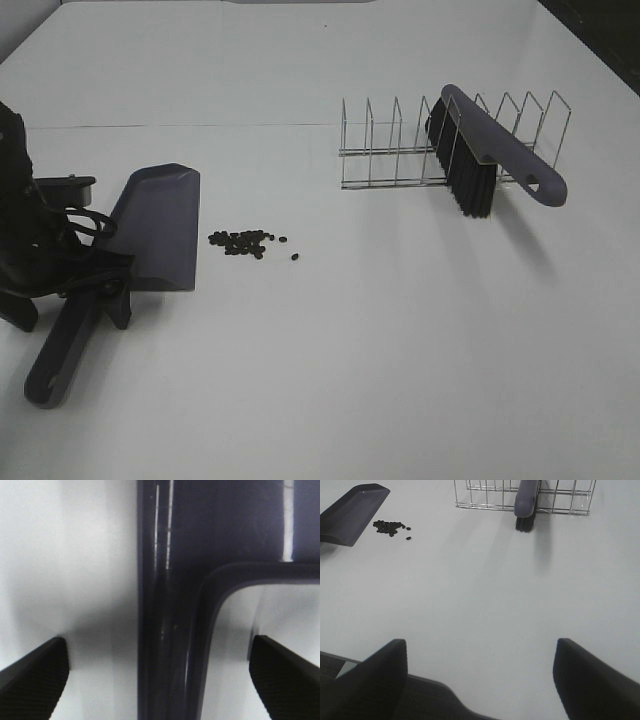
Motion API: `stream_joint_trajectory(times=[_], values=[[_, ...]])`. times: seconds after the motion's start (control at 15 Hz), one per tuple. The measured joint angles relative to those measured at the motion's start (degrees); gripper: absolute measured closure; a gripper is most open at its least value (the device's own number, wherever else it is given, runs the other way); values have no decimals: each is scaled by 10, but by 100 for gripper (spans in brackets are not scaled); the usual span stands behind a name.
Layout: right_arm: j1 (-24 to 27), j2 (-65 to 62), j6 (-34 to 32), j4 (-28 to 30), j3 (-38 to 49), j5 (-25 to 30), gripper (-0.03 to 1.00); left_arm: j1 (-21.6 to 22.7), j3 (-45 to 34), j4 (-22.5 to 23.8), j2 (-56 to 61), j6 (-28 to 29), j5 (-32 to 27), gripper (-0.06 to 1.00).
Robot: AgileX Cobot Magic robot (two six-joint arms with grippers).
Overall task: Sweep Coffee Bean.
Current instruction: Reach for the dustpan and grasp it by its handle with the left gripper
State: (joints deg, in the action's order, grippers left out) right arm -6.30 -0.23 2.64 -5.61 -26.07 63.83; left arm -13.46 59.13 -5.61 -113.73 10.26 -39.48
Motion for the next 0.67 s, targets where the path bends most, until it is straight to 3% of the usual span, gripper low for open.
stream_joint_trajectory(times=[0.2,0.6,0.67], values=[[0,0,0,0,0,0,21,0,1,0,0,0,15,14],[0,0,0,0,0,0,21,0,12,-2,-24,-1,17,59],[0,0,0,0,0,0,21,0,14,-3,-25,-3,15,61]])
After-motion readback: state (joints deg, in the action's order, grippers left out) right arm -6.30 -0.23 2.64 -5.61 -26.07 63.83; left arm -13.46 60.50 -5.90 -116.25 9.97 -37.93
